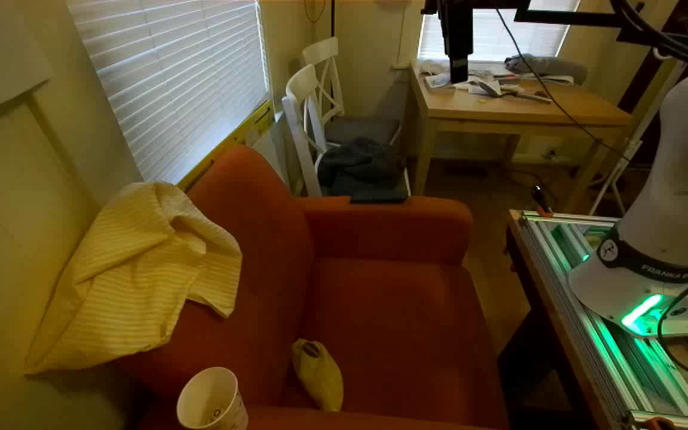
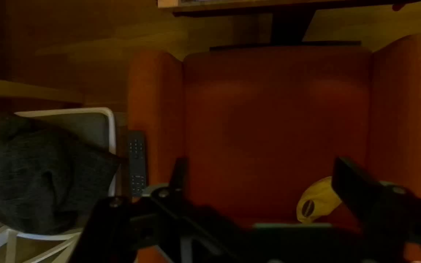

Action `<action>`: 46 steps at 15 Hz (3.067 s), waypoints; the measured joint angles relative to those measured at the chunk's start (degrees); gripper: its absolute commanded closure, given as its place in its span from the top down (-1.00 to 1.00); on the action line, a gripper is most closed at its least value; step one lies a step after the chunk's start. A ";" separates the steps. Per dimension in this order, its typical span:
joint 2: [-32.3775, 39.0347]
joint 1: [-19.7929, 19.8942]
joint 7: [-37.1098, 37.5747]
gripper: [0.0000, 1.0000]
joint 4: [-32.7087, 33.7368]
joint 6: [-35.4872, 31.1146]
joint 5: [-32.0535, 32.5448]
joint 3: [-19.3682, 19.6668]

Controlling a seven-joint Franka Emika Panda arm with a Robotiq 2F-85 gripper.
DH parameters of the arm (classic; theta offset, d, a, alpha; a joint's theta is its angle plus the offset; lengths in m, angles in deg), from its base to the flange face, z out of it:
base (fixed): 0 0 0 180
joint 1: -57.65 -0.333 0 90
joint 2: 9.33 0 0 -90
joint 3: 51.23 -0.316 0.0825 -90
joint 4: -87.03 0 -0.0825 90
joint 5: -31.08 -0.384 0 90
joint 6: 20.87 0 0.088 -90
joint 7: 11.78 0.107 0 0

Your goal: Put the yellow towel on the right armrest then put the remote control on the seat.

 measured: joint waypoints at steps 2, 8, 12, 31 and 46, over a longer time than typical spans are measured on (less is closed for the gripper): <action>0.00 0.00 0.00 1.00 0.00 0.00 0.00 0.00; 0.20 -0.56 -0.52 1.00 0.00 -0.53 0.06 0.16; 2.26 -3.03 -5.31 1.00 0.01 -7.54 0.52 0.07; 10.35 -5.38 -14.72 1.00 0.57 -24.20 -1.24 0.44; 22.88 -5.68 -6.89 1.00 -1.27 -56.56 0.75 -0.79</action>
